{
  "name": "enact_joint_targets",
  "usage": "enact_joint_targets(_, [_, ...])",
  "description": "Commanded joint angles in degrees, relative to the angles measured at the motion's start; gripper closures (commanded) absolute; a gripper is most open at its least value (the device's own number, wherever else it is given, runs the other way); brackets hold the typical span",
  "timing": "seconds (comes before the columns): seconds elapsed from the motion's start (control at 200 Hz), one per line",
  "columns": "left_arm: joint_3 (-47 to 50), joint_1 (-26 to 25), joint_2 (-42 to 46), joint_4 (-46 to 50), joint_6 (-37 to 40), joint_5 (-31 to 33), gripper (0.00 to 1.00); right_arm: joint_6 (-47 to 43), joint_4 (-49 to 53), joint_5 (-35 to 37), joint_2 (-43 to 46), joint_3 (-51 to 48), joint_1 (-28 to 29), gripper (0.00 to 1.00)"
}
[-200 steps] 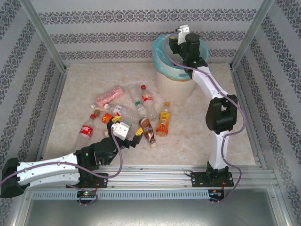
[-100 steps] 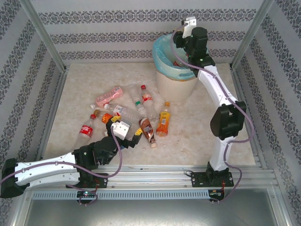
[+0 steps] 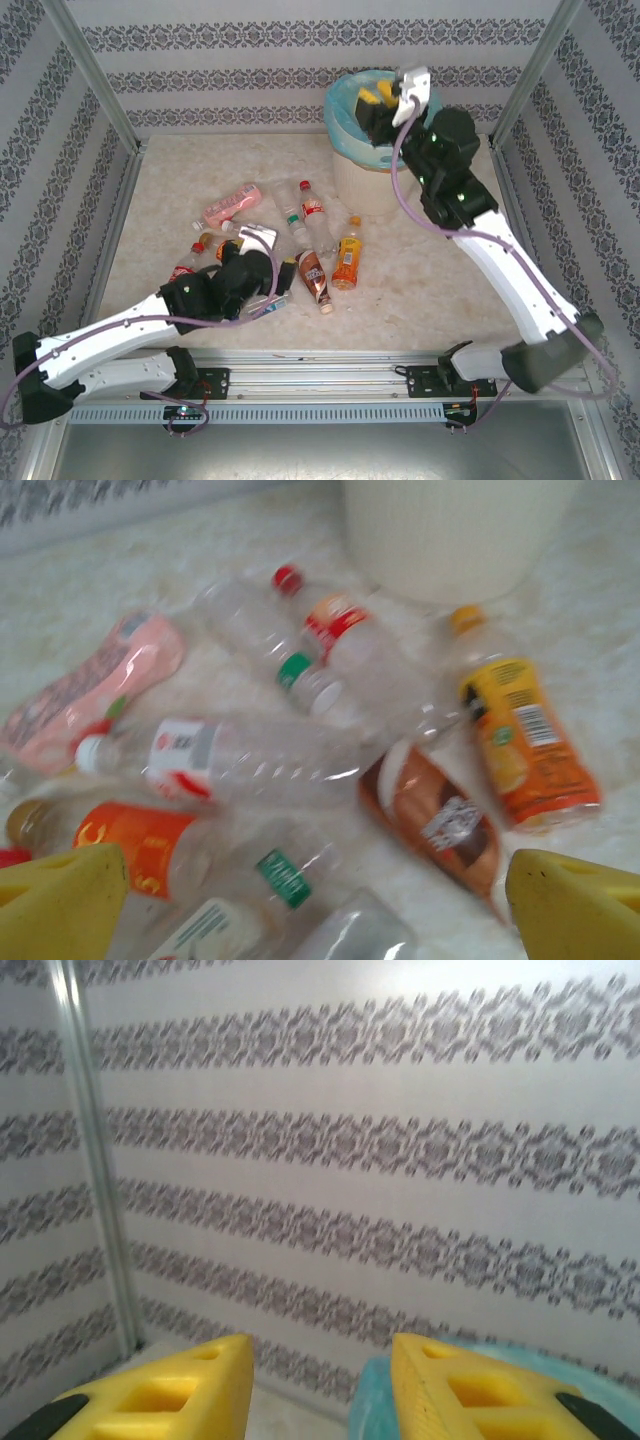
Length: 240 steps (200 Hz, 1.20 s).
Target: Put the plastic bottles in the bin
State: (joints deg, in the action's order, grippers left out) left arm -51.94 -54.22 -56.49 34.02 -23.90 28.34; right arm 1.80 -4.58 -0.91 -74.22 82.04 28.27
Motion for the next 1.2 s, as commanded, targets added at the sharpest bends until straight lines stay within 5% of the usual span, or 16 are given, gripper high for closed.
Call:
enact_joint_targets(0.0, [-1.9,8.3,-0.7,10.1,-0.7,-10.5,0.03,3.5,0.2,2.3,4.0,-9.5,2.7,0.59])
enact_joint_targets(0.205, [-10.1,22.4,-10.4,12.3,13.9,-20.6,0.04,11.6,1.0,5.9,12.1,-24.0,4.2,0.58])
enact_joint_targets(0.59, [-30.3,44.4,-29.9,12.5,19.5,-29.0,0.05,14.6,4.0,10.6,25.5,-35.0,4.1,0.6])
enact_joint_targets(0.839, [-48.9,47.1,-50.4,19.8,32.7,-25.5,0.06,13.7,2.8,7.0,24.7,-36.4,4.1,0.6])
enact_joint_targets(1.194, [-67.4,47.9,-70.7,25.8,33.8,-32.2,0.09,12.8,0.6,4.6,21.8,-36.5,3.7,0.59])
